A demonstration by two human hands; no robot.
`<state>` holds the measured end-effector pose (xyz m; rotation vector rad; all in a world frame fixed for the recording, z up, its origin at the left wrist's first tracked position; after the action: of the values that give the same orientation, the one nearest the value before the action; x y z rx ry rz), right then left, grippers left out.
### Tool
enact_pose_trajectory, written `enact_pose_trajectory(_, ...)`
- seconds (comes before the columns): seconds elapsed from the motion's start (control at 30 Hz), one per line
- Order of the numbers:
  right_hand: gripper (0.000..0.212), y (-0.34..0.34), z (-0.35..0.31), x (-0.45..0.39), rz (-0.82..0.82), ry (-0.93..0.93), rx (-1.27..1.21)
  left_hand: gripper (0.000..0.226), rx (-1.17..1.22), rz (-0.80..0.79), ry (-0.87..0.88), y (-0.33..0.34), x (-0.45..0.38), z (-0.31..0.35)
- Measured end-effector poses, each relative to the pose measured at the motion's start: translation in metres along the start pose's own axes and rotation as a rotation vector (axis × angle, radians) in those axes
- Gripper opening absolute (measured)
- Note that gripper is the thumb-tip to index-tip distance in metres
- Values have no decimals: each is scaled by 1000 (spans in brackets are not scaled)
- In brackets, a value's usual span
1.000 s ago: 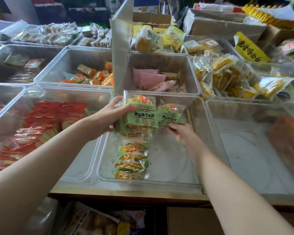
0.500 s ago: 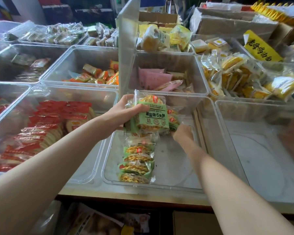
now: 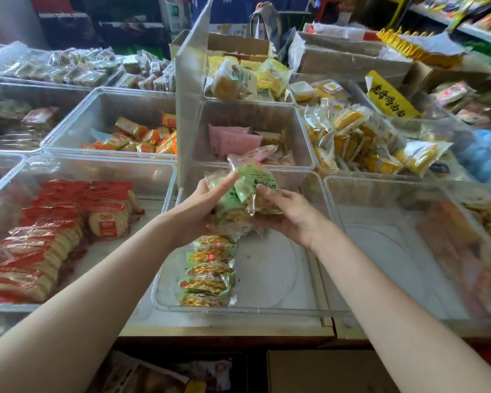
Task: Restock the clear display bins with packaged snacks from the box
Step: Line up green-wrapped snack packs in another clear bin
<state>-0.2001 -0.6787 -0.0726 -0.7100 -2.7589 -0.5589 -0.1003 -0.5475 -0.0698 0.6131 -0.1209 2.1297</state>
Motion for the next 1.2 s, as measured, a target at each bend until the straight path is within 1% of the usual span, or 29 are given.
enact_pose_trajectory(0.03,21,-2,-2,0,4,-3,-108,75,58,-47,10,-3,2,-3)
enact_pose_trajectory(0.1,20,-8,-5,2,-8,0,-217,53,141,-91,49,-10,2,-6)
enact_pose_trajectory(0.17,23,-15,-4,6,11,2,-263,31,186,-62,76,-15,1,-7)
enact_pose_trajectory(0.2,23,-19,-4,7,35,-16,-288,28,198,-41,82,-16,1,-6)
enact_pose_trajectory(0.3,12,-32,-13,15,115,-75,-310,35,168,10,116,-16,0,-3)
enact_pose_trajectory(0.37,18,-34,-20,21,118,-90,-322,42,114,89,178,-17,1,-1)
enact_pose_trajectory(0.4,21,-33,-20,22,113,-82,-339,46,109,123,208,-16,1,0)
enact_pose_trajectory(0.5,15,-21,-11,21,131,-17,-422,55,81,185,283,-5,-1,0)
enact_pose_trajectory(0.53,17,-16,-7,19,125,12,-443,57,58,193,303,1,-2,0)
enact_pose_trajectory(0.6,26,-7,1,15,82,77,-404,62,-66,228,359,8,-6,0)
enact_pose_trajectory(0.67,34,-5,5,15,67,149,-337,68,-311,272,403,9,-8,2)
enact_pose_trajectory(0.7,37,-5,7,15,76,175,-360,71,-408,279,417,9,-7,4)
enact_pose_trajectory(0.77,47,-6,6,16,62,180,-448,77,-530,260,452,8,-5,7)
enact_pose_trajectory(0.83,63,-5,8,16,45,180,-515,82,-652,279,521,8,-4,13)
enact_pose_trajectory(0.9,89,-9,15,13,50,172,-614,84,-736,306,569,9,-3,19)
enact_pose_trajectory(0.93,99,-12,17,10,40,156,-642,84,-719,313,565,9,-4,20)
enact_pose_trajectory(0.97,102,-14,18,9,21,127,-645,83,-663,308,547,10,-4,20)
enact_pose_trajectory(1.03,91,-17,17,8,-15,67,-629,79,-492,283,500,8,-5,17)
enact_pose_trajectory(1.1,82,-25,16,10,-15,31,-615,72,-280,248,439,2,-2,13)
enact_pose_trajectory(1.17,84,-40,14,12,18,-25,-591,60,-54,183,383,-7,1,10)
enact_pose_trajectory(1.2,84,-48,12,14,37,-53,-588,55,11,147,355,-11,2,8)
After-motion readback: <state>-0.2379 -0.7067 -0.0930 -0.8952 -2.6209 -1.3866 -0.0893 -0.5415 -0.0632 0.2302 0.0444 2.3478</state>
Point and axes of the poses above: each hand's wrist, its own x-axis away from the middle knuckle, its own y-axis out of the palm, z = x × y, the point moved 2 cm from there along -x, towards the middle knuckle, and after that the axes turned 3 degrees about -y, right-handed, at the moved point
